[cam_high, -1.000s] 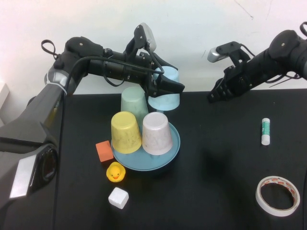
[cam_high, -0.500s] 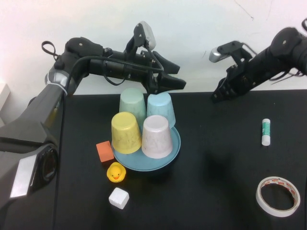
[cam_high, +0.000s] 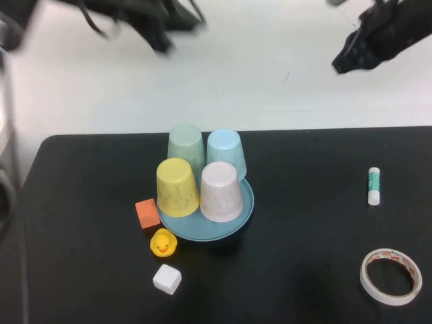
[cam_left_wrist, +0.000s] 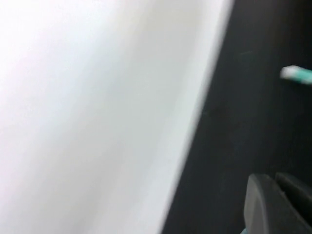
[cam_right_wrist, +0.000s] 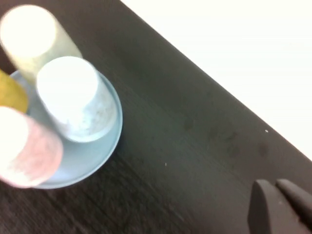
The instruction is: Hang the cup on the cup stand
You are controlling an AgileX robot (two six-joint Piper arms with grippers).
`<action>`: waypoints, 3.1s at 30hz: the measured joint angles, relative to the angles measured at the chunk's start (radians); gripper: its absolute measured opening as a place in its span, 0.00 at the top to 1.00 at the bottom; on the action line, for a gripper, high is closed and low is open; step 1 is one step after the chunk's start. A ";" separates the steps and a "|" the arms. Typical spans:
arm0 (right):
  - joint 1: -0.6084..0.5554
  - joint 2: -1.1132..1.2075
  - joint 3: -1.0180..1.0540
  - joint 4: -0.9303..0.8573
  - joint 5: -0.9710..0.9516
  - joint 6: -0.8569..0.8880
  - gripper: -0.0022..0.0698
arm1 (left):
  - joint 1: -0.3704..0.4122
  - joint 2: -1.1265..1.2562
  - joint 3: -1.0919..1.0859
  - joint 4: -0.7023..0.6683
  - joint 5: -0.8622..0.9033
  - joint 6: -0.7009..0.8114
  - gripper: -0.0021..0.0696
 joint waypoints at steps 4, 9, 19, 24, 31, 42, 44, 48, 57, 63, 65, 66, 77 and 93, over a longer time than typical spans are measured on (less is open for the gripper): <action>0.000 -0.103 0.000 -0.068 0.077 0.034 0.97 | 0.005 -0.191 0.004 0.263 -0.038 -0.238 0.97; 0.000 -0.232 0.000 -0.140 0.174 0.059 0.97 | 0.007 -0.437 0.082 0.559 -0.035 -0.507 0.97; 0.001 -0.533 0.262 -0.165 0.173 0.053 0.97 | 0.007 -1.066 0.618 0.824 -0.181 -0.736 0.97; 0.032 -0.736 0.535 -0.136 0.027 0.032 0.97 | 0.007 -1.486 1.094 0.824 -0.539 -0.847 0.97; 0.141 -0.933 0.916 -0.096 -0.218 -0.011 0.97 | 0.007 -1.913 1.598 0.824 -0.853 -0.928 0.97; 0.316 -1.136 1.241 -0.088 -0.401 0.030 0.97 | 0.007 -2.007 1.837 0.767 -0.753 -0.947 0.97; 0.322 -1.192 1.308 -0.088 -0.421 0.047 0.97 | 0.007 -2.023 1.894 0.745 -0.753 -0.949 0.97; 0.324 -1.317 1.433 -0.088 -0.422 0.057 0.97 | 0.007 -2.083 2.014 0.698 -0.757 -0.949 0.97; 0.324 -1.559 1.574 -0.091 -0.313 0.019 0.97 | 0.007 -2.270 2.212 0.651 -0.734 -0.951 0.97; 0.324 -1.628 1.640 -0.107 -0.264 0.009 0.97 | 0.007 -2.276 2.272 0.640 -0.677 -0.951 0.97; 0.324 -1.630 1.644 -0.109 -0.239 0.013 0.97 | 0.007 -2.276 2.272 0.638 -0.675 -0.951 0.97; 0.324 -1.632 1.644 -0.109 -0.212 0.015 0.97 | 0.007 -2.276 2.272 0.637 -0.675 -0.951 0.97; 0.324 -1.632 1.644 -0.109 -0.094 0.015 0.97 | 0.007 -2.276 2.272 0.636 -0.673 -0.951 0.97; 0.324 -1.632 1.644 -0.106 -0.090 0.017 0.97 | 0.069 -2.276 2.560 0.827 -0.862 -1.113 0.97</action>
